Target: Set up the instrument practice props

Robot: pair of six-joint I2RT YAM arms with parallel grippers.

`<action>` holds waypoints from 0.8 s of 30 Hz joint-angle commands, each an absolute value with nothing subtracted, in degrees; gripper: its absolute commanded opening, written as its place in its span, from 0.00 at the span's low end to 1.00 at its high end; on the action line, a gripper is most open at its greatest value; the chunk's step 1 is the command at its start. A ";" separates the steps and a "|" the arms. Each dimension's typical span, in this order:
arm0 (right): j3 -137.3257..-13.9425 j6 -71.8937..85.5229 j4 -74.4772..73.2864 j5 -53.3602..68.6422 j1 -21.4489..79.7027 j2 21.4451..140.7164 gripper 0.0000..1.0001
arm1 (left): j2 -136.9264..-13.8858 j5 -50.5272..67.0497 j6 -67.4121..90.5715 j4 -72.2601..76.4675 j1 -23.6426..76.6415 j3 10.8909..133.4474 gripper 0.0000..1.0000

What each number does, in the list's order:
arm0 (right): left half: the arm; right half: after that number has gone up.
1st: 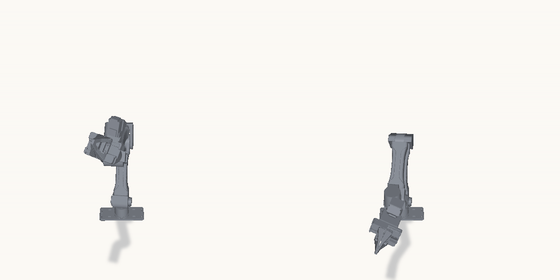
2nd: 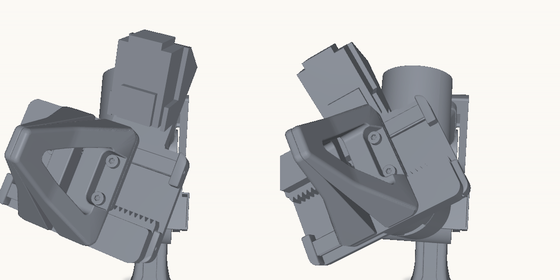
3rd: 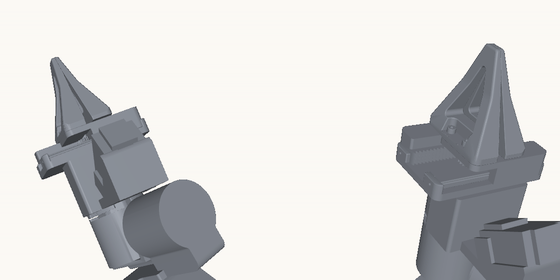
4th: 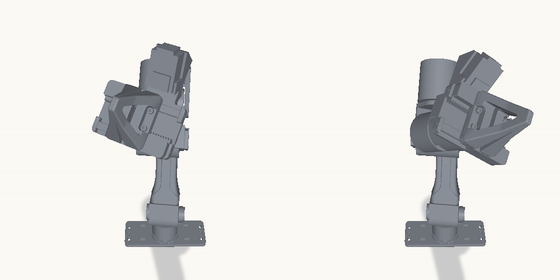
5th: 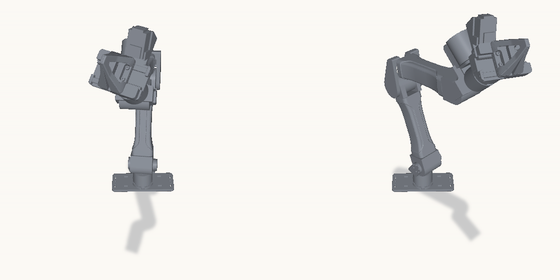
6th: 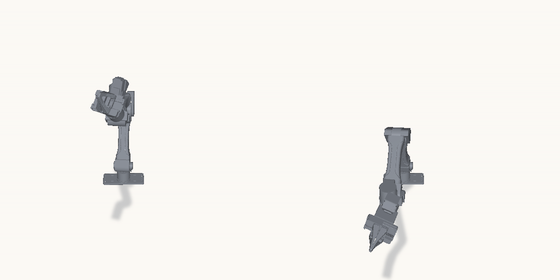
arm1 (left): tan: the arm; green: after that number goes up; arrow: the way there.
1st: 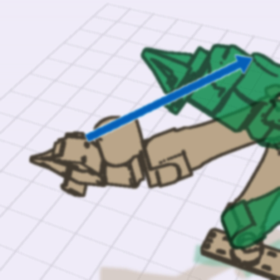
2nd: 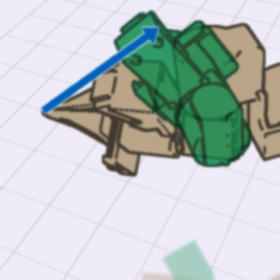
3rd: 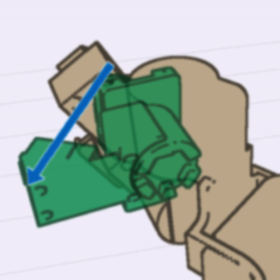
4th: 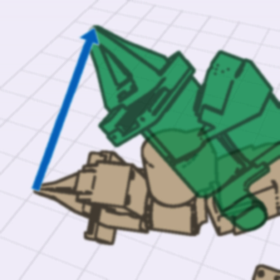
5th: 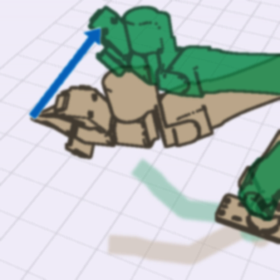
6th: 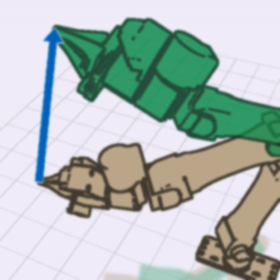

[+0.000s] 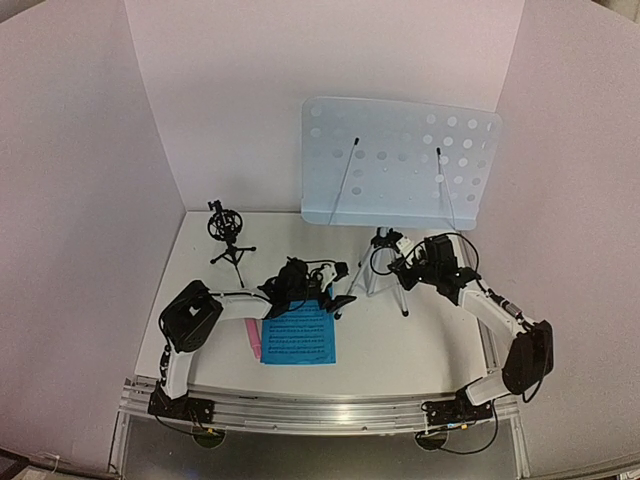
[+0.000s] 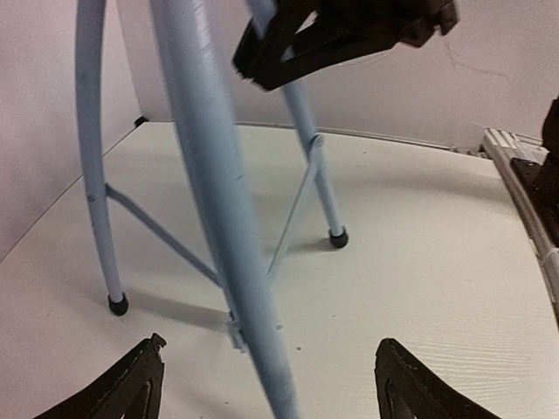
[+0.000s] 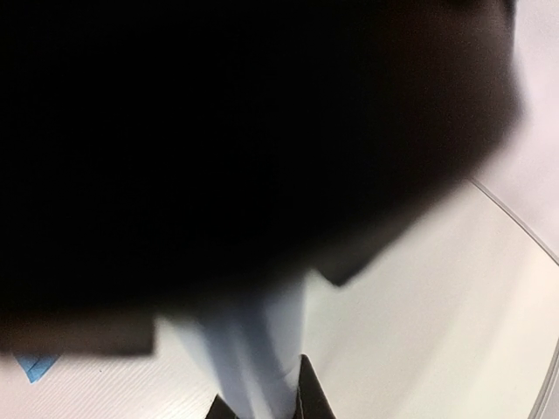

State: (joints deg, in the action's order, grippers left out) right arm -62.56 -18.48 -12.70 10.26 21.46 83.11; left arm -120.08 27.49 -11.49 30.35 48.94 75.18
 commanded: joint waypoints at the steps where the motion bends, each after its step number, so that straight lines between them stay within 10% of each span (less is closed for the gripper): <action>1: -62.16 -16.43 -13.18 5.29 20.90 83.33 0.00 | -122.18 20.56 -11.65 33.61 48.90 76.04 0.80; 9: -63.75 -19.41 -13.42 4.74 20.56 84.80 0.00 | -125.71 22.96 -10.43 28.18 50.24 78.75 0.54; 16: -62.39 -21.26 -14.76 6.15 18.02 83.71 0.00 | -126.03 22.00 -9.90 27.16 50.44 79.47 0.02; 24: -64.36 -27.54 -23.53 6.24 13.93 81.92 0.00 | -125.75 22.23 -5.77 25.04 50.45 81.33 0.00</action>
